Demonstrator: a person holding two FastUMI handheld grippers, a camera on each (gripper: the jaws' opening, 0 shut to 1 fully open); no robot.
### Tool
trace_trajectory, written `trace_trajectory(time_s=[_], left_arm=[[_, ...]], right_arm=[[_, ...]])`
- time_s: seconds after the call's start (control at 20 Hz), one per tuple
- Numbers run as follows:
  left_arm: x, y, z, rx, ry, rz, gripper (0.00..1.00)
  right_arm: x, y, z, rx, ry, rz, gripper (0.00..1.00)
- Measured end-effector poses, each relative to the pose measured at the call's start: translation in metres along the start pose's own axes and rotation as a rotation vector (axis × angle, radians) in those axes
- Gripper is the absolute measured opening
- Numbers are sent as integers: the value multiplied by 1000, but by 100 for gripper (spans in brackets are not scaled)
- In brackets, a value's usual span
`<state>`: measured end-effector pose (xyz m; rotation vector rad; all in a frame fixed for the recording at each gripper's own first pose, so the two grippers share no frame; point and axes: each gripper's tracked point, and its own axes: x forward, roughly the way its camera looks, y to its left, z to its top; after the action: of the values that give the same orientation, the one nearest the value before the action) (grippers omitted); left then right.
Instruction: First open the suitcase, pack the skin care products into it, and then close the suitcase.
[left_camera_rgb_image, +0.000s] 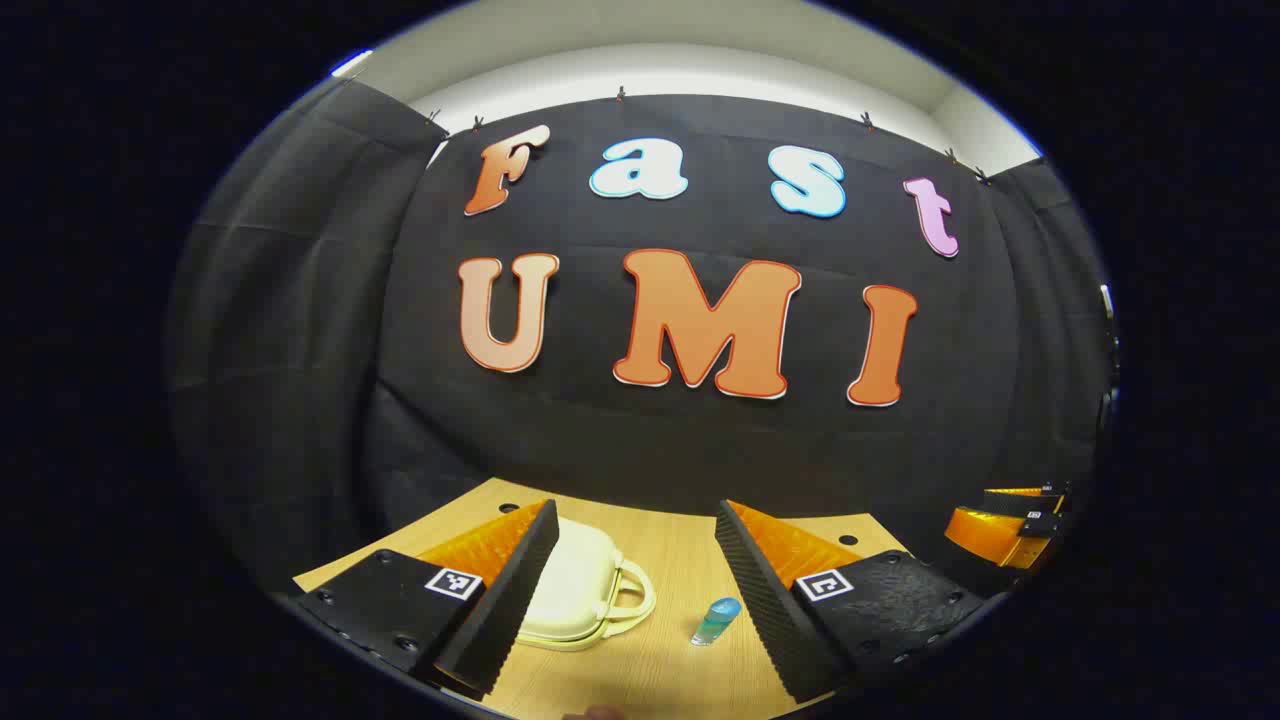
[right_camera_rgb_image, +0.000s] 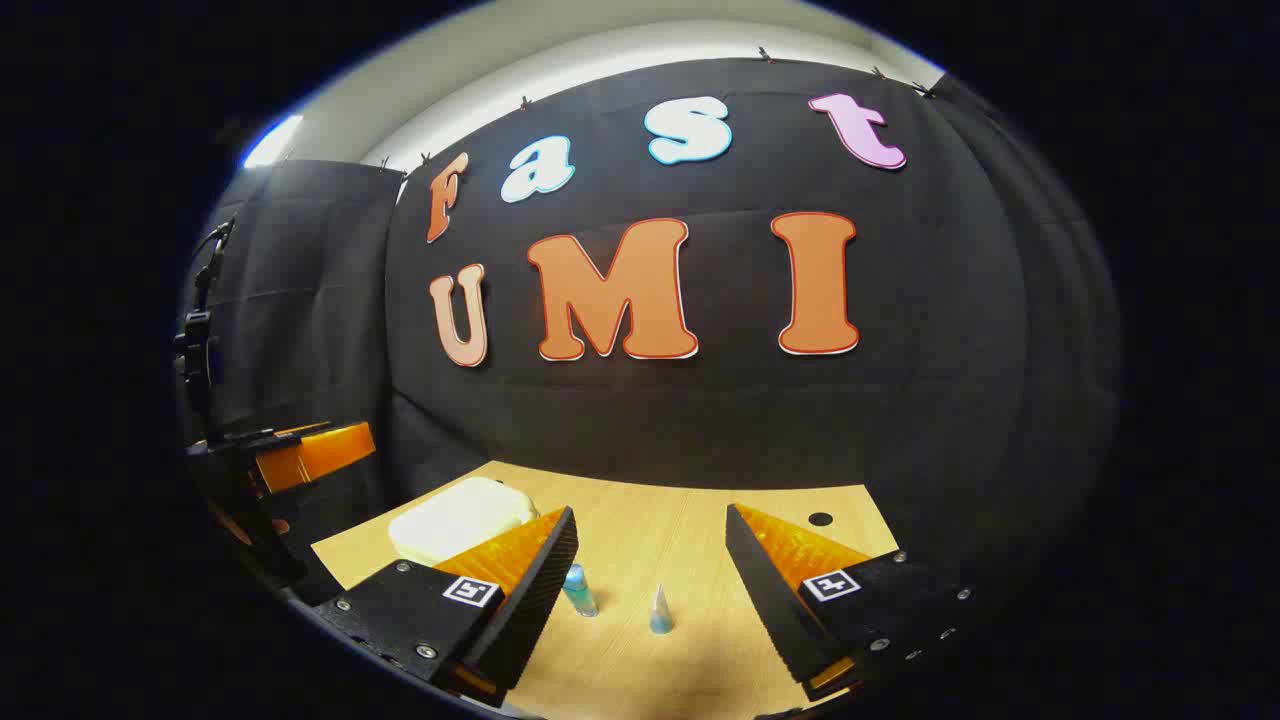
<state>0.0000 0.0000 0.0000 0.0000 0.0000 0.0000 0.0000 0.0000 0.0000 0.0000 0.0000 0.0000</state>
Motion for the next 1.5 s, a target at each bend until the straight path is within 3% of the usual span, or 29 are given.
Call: trace_trajectory(time_s=[0.2, 0.4, 0.7, 1.05, 1.35, 1.5], left_arm=[[29, 13, -3, 14, 24, -38, 98], [62, 18, -9, 35, 64, -148, 98], [100, 39, -1, 98, 41, -223, 98], [123, 34, -10, 109, 50, -187, 98], [130, 24, -42, 268, 88, -108, 97], [134, 22, -67, 405, 113, -72, 98]], right_arm=[[18, -5, 4, 2, -19, -97, 95], [33, 8, 0, 33, -26, -203, 95], [43, 22, -5, 30, -28, -333, 95], [56, 2, 1, 11, -3, -331, 95], [71, -33, -17, 23, 60, -305, 95], [74, -43, -30, 31, 89, -292, 95]])
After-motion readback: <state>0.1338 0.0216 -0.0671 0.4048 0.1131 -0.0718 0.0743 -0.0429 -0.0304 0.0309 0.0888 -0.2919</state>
